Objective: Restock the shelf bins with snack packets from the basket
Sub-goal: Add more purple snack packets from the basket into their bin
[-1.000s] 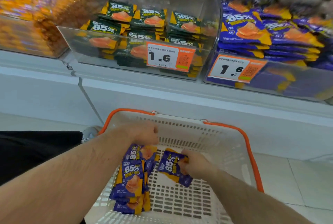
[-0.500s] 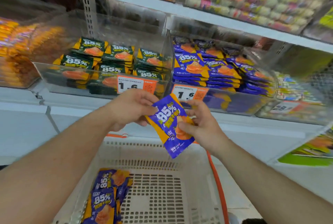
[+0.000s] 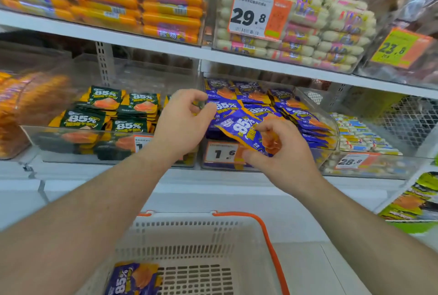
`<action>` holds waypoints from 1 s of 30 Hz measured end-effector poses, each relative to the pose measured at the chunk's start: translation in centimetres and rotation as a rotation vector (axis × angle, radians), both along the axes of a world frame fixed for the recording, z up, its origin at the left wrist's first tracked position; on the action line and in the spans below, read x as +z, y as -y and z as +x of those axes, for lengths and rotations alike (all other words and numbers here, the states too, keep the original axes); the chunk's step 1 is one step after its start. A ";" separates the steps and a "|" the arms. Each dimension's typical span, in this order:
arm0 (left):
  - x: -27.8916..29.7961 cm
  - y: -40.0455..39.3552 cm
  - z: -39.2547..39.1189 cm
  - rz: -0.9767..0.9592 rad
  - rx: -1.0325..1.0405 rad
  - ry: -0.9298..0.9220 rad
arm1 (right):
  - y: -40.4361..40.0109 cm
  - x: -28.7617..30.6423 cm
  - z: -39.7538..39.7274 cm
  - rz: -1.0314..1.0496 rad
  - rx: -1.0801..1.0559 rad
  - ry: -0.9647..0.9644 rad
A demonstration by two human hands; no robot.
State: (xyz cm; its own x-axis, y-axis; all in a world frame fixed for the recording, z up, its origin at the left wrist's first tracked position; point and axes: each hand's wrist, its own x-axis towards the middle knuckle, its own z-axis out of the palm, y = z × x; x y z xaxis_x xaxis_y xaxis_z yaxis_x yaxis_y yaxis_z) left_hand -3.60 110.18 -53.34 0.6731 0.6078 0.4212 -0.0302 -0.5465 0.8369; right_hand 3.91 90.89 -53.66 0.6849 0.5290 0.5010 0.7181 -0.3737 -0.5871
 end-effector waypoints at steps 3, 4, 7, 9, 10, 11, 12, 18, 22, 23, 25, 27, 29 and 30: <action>-0.2 -1.9 2.4 0.217 0.022 -0.112 | -1.5 2.2 2.1 -0.040 -0.051 -0.032; -0.5 -2.3 3.1 0.226 0.012 -0.145 | -2.3 2.8 3.0 -0.077 -0.063 -0.059; -1.4 -2.5 4.1 0.125 -0.056 -0.260 | -5.6 3.8 5.8 -0.197 -0.141 -0.061; -1.8 -2.6 4.3 0.125 -0.046 -0.355 | -8.4 4.1 7.6 -0.253 -0.192 -0.059; -2.0 -2.7 4.4 0.146 -0.036 -0.382 | -9.8 4.2 8.4 -0.258 -0.211 -0.081; -2.1 -2.8 4.4 0.160 -0.032 -0.398 | -11.2 4.4 9.2 -0.265 -0.236 -0.107; -2.1 -2.9 4.5 0.159 -0.034 -0.404 | -12.5 4.5 10.1 -0.285 -0.265 -0.120; -2.6 -3.1 4.5 0.199 -0.013 -0.363 | -19.2 4.3 13.8 -0.651 -0.328 -0.212; -2.8 -3.1 4.6 0.210 0.000 -0.368 | -21.7 2.6 16.2 -0.594 -0.305 -0.201; -2.8 -3.2 4.7 0.210 0.000 -0.367 | -21.9 2.4 16.5 -0.575 -0.286 -0.167; -2.8 -3.2 4.7 0.212 -0.007 -0.371 | -21.7 2.7 16.1 -0.633 -0.227 -0.084; -2.8 -3.1 4.7 0.221 -0.010 -0.359 | -21.7 3.1 15.9 -0.687 -0.199 -0.040; -2.9 -3.0 4.7 0.236 -0.009 -0.349 | -22.1 3.1 16.0 -0.719 -0.191 -0.029; -2.9 -3.0 4.7 0.239 -0.012 -0.349 | -22.2 3.0 16.1 -0.733 -0.201 -0.024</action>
